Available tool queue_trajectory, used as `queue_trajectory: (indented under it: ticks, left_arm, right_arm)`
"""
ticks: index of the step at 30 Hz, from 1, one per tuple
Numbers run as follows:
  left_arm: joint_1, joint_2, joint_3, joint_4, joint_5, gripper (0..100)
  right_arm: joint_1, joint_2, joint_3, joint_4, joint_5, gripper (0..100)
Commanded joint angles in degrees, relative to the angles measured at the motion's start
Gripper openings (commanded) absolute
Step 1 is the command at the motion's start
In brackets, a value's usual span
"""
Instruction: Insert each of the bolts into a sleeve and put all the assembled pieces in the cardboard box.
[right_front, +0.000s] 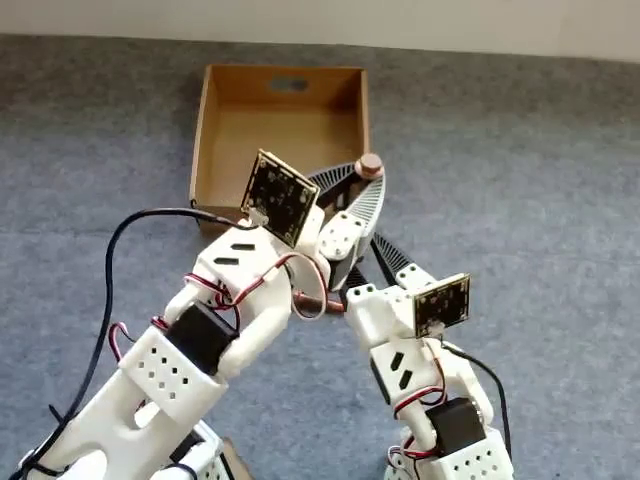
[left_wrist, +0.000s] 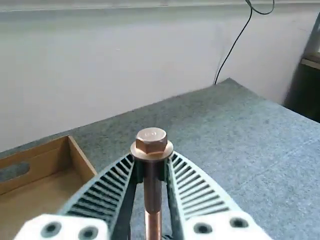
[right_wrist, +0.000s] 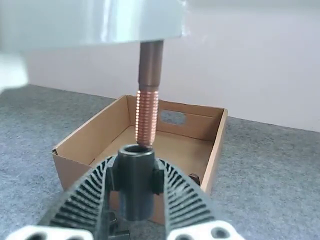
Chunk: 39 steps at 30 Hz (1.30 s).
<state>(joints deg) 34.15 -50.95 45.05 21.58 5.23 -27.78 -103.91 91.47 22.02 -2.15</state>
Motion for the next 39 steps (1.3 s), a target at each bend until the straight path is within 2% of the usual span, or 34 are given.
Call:
queue_trajectory:
  ticks: [1,7,13,32,39]
  left_arm:
    - [0.3,-0.7,-0.5,-1.3,0.5,1]
    - [0.3,-0.7,0.8,-1.3,1.1,1]
    - [-1.1,-0.7,1.3,-1.3,8.0,1]
    - [-1.3,-0.7,3.1,0.9,8.2,1]
    - [-1.4,-0.7,2.8,5.6,8.2,1]
  right_arm:
    - [-0.2,-0.6,-0.4,-1.5,0.6,0.7]
    - [-0.2,-0.6,-0.4,-1.5,0.5,0.7]
    - [1.7,-0.7,-0.4,-1.5,0.3,0.7]
    - [2.9,-0.7,-0.5,-1.6,0.3,0.7]
    - [2.9,-0.7,-0.5,-1.5,0.3,0.7]
